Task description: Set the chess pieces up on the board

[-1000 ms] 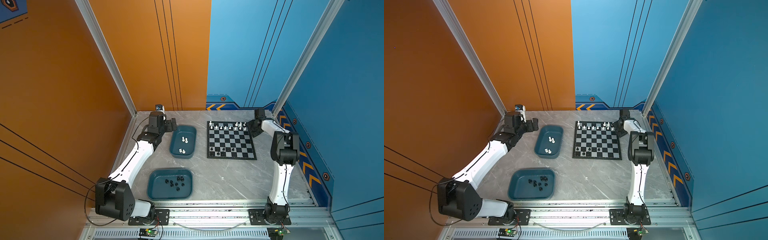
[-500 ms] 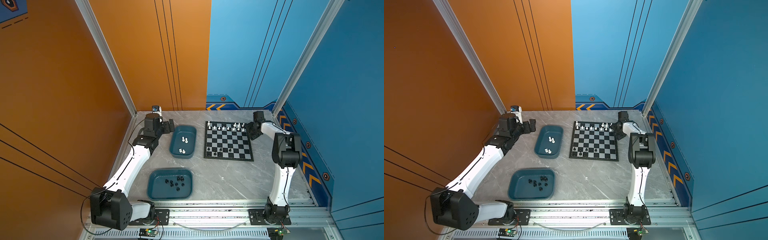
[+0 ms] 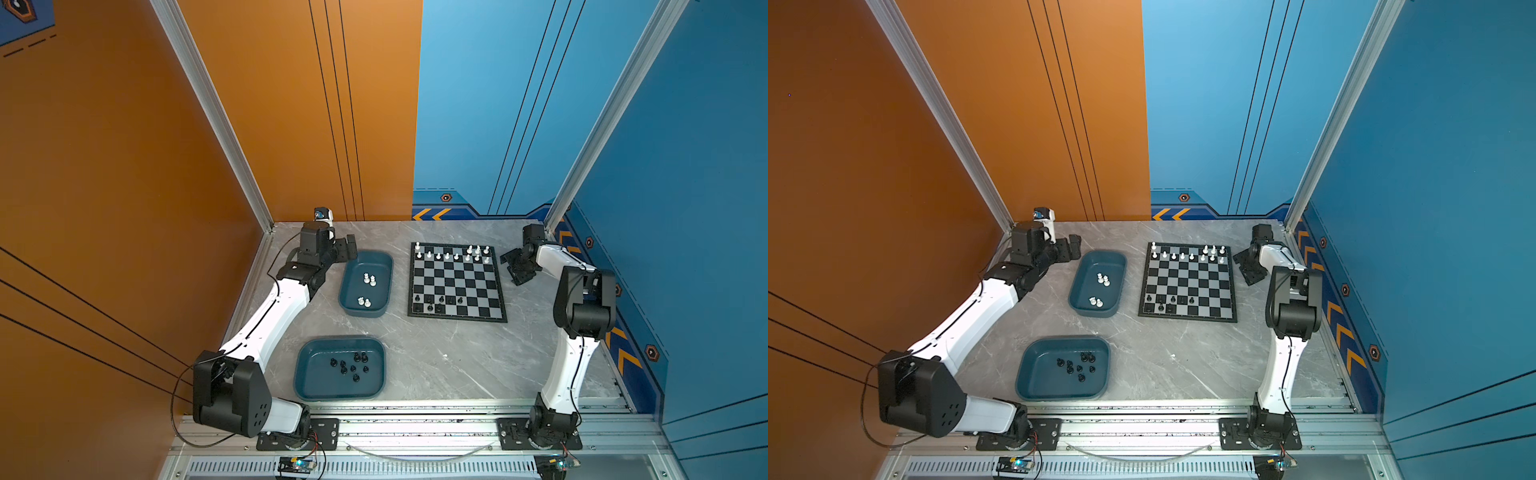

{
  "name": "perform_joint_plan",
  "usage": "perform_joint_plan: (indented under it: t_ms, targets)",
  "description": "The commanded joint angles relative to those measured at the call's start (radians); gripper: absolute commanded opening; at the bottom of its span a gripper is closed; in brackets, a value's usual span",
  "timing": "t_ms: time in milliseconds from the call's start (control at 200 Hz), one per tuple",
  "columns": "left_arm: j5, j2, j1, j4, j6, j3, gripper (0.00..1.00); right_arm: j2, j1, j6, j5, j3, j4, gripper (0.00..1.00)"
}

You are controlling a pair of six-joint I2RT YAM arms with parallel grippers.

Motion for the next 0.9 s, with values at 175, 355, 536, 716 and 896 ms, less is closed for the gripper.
perform_joint_plan:
  t_ms: [175, 355, 536, 716, 896]
  targets:
    - [-0.020, 0.172, -0.055, -0.005, 0.005, 0.199, 0.98, 0.193, -0.022, -0.032, -0.012, 0.286, -0.098, 0.71]
    - [-0.010, 0.334, -0.070, -0.042, -0.017, 0.364, 0.98, 0.329, -0.026, -0.023, -0.039, 0.461, -0.121, 0.54]
    - [0.031, 0.489, -0.078, -0.131, -0.059, 0.543, 0.89, 0.441, -0.028, -0.012, -0.080, 0.620, -0.118, 0.39]
    - [0.048, 0.578, -0.091, -0.188, -0.063, 0.660, 0.88, 0.536, -0.020, 0.026, -0.170, 0.736, -0.104, 0.28]
    - [0.040, 0.593, -0.090, -0.195, -0.059, 0.675, 0.88, 0.563, -0.011, 0.053, -0.231, 0.746, -0.070, 0.27]
